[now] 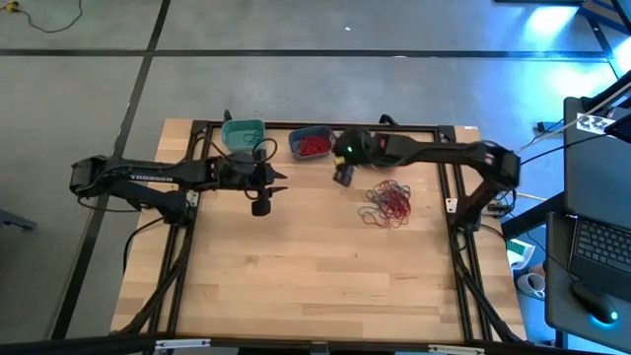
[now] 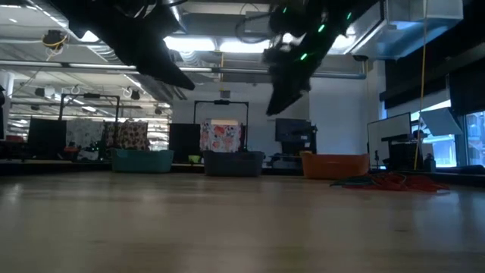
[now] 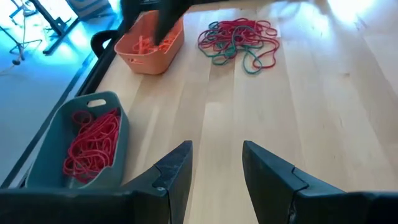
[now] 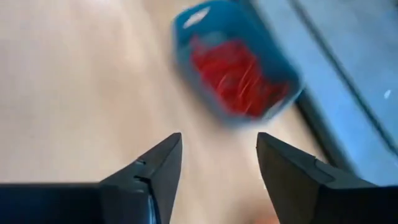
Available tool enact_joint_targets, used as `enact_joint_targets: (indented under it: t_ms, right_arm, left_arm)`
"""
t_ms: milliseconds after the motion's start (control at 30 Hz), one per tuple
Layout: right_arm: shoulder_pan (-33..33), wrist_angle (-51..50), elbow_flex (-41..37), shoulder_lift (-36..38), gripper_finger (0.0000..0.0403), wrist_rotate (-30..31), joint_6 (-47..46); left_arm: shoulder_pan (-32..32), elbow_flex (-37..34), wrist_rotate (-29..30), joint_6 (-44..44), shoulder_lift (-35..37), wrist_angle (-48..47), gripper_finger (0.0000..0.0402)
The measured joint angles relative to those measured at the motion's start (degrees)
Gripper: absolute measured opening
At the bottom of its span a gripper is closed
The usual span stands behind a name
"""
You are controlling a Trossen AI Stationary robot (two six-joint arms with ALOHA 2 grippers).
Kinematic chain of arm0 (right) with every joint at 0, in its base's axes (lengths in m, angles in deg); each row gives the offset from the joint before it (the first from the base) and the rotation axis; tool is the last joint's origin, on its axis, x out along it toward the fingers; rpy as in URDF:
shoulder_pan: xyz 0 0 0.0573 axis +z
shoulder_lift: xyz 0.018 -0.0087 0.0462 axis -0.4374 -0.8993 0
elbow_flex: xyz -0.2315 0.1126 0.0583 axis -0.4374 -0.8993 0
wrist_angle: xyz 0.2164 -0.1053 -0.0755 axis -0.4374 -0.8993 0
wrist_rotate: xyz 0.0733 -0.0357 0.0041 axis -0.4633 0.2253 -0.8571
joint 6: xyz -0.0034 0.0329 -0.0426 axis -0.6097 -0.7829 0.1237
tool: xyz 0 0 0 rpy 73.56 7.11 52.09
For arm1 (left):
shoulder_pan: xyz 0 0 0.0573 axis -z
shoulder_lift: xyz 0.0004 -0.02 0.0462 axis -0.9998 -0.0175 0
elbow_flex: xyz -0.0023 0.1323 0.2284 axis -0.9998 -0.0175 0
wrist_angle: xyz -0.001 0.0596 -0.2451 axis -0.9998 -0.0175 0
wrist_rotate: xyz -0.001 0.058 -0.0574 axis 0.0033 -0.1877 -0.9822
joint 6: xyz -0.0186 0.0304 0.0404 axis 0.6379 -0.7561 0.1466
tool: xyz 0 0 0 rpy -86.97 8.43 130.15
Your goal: Sort rubber bands into baskets
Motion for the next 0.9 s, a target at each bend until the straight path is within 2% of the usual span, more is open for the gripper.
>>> enact_joint_targets:
  t_ms: [200,300,400,533,700,900]
  right_arm:
    - [9.4,-17.9,-0.9,5.3,0.0208,0.8,-7.6]
    - [14.1,-23.9,-3.7,6.3,0.0205,4.2,-11.8]
    - [17.5,-26.0,-8.1,6.9,0.0204,7.3,-15.9]
    - [20.0,-25.8,-14.7,7.4,0.0204,7.6,-20.3]
    - [20.5,-26.8,-21.7,9.2,0.0204,6.3,-26.9]
    - [20.5,-27.3,-25.9,13.9,0.0204,3.2,-31.4]
  left_arm:
    - [0.9,-4.5,-0.1,-0.2,0.0,8.1,0.0138]
    - [0.9,-6.8,0.0,-0.3,0.0,12.0,0.0138]
    - [0.9,-9.3,-0.1,0.6,0.0,15.2,0.0138]
    - [1.8,-13.1,-0.1,1.8,0.0,18.8,0.0138]
    - [2.3,-15.8,-0.1,2.7,0.0,23.6,0.0138]
    - [2.3,-15.9,-0.1,2.8,0.0,24.3,0.0138]
